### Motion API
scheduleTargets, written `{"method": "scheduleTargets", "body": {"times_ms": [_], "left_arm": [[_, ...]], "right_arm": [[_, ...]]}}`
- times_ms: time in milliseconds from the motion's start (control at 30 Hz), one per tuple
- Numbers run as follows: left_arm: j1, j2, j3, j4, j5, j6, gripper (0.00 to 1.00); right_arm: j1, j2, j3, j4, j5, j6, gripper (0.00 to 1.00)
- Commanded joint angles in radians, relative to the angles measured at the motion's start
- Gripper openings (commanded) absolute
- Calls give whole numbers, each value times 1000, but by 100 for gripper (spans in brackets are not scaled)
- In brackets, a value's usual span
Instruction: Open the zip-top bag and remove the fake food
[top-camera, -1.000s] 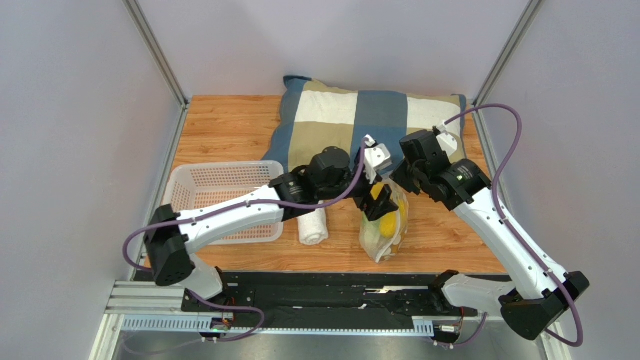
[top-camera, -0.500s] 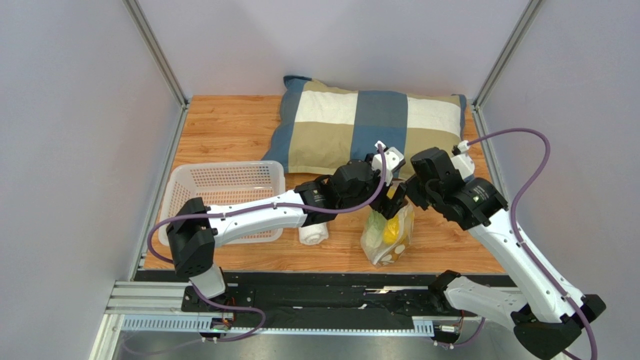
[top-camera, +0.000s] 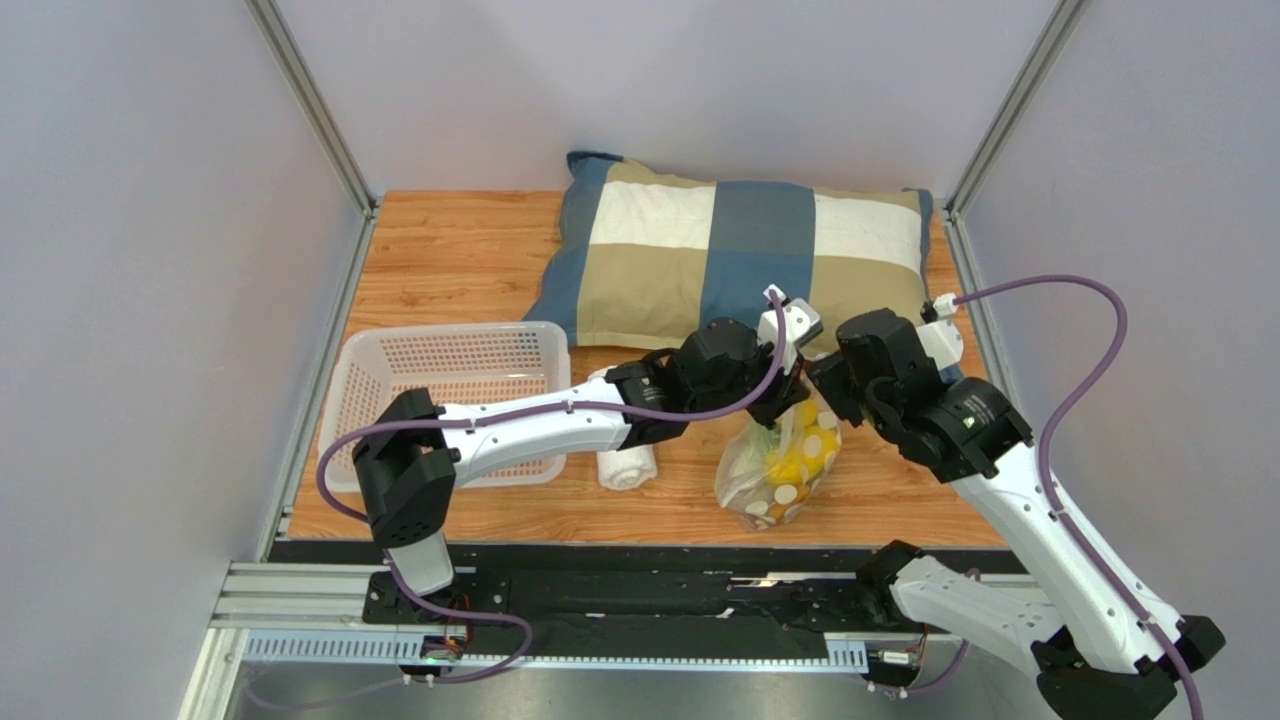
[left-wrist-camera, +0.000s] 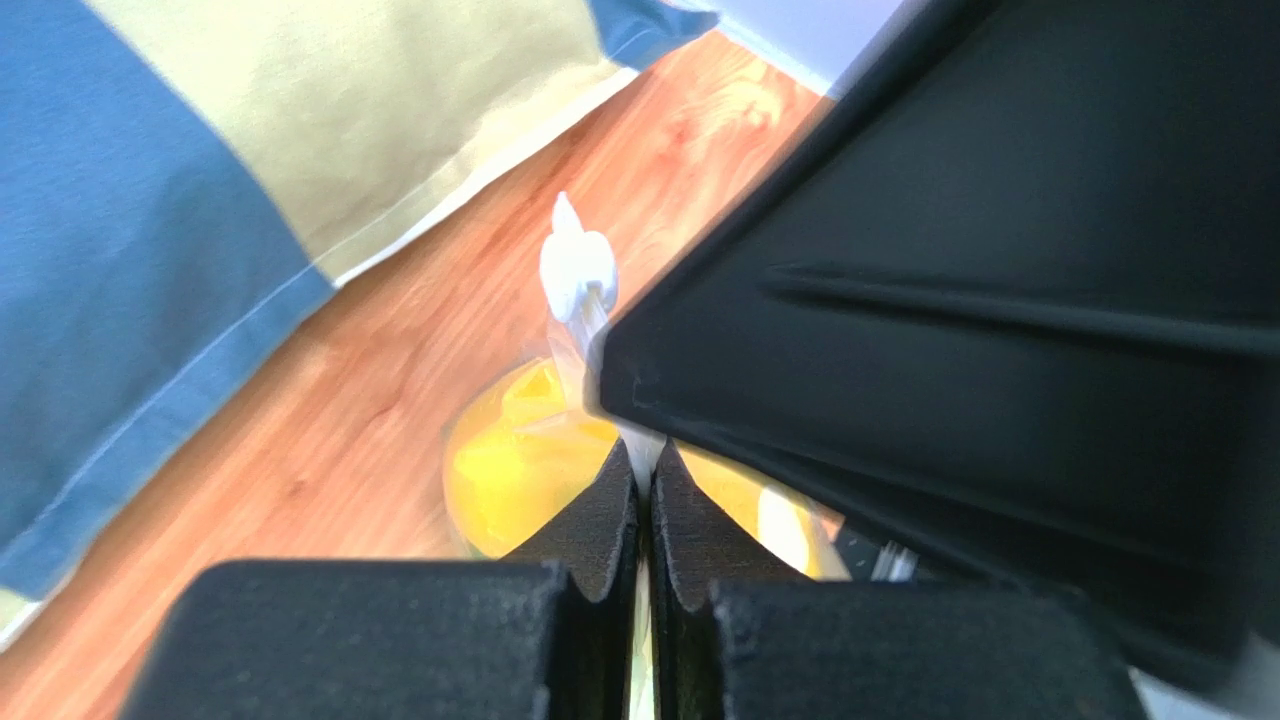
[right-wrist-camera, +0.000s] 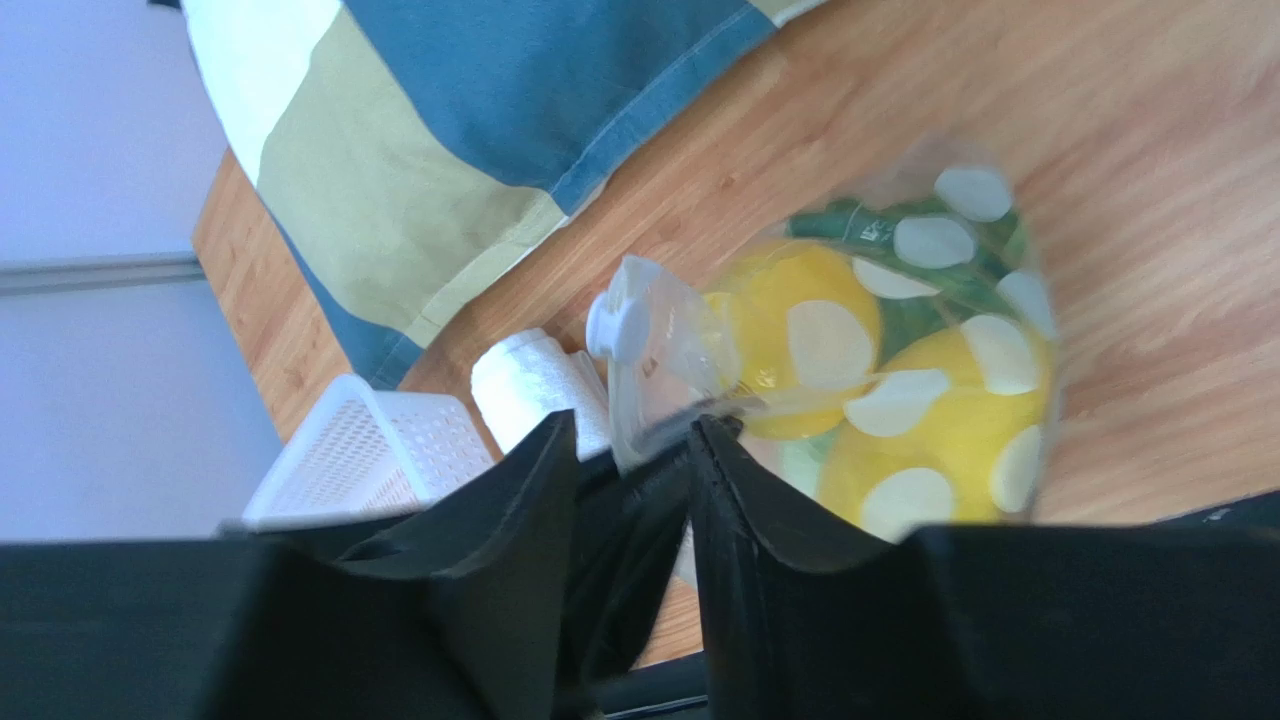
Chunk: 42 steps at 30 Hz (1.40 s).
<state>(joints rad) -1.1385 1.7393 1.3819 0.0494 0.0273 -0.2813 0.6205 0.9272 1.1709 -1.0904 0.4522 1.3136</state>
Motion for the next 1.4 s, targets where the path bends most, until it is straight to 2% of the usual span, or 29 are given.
{"method": "scheduleTargets", "body": {"times_ms": [0,33,67,100,167,200,233,267,300,400,467,533,633,700,833,933,1100,1267,1367], "left_arm": [[77,-61,-11,1,126,63,0],[91,-64,-6,-20,216,71,0],[104,-69,-3,-46,267,91,0],[133,-67,6,-81,323,106,0],[176,-60,28,-146,478,148,0],[190,-49,37,-169,540,162,0],[206,-43,46,-187,665,174,0],[230,-37,52,-206,721,197,0],[241,-31,52,-207,765,206,0],[276,-23,71,-230,859,235,0],[299,-23,86,-255,956,269,0],[312,-23,107,-305,1032,318,0],[329,-21,149,-344,1140,350,0],[333,-23,175,-353,1172,361,0],[336,0,262,-497,1220,448,0],[335,23,322,-557,1266,490,0],[336,17,332,-557,1318,499,0],[336,16,339,-556,1333,493,0],[336,12,336,-551,1353,488,0]], "right_arm": [[2,-86,7,159,17,-382,56],[-1,-106,-7,184,26,-468,67],[-2,-128,-16,201,45,-526,90],[-5,-180,-31,237,69,-660,96],[-11,-223,-88,308,28,-810,100],[-18,-260,-106,373,-42,-927,100],[-28,-272,-123,403,-90,-971,100],[-34,-284,-164,455,-145,-1006,100],[-38,-292,-181,483,-244,-1033,98],[-41,-338,-293,596,-397,-1126,90],[-42,-379,-362,659,-438,-1159,89],[-42,-409,-384,682,-479,-1186,80],[-48,-435,-422,756,-477,-1169,75],[-48,-459,-459,793,-529,-1159,72],[-48,-519,-520,842,-569,-1139,53],[-48,-545,-542,866,-576,-1134,50],[-48,-568,-562,903,-635,-1145,50],[-47,-536,-582,955,-730,-1133,45],[-48,-505,-593,988,-747,-1114,37]]}}
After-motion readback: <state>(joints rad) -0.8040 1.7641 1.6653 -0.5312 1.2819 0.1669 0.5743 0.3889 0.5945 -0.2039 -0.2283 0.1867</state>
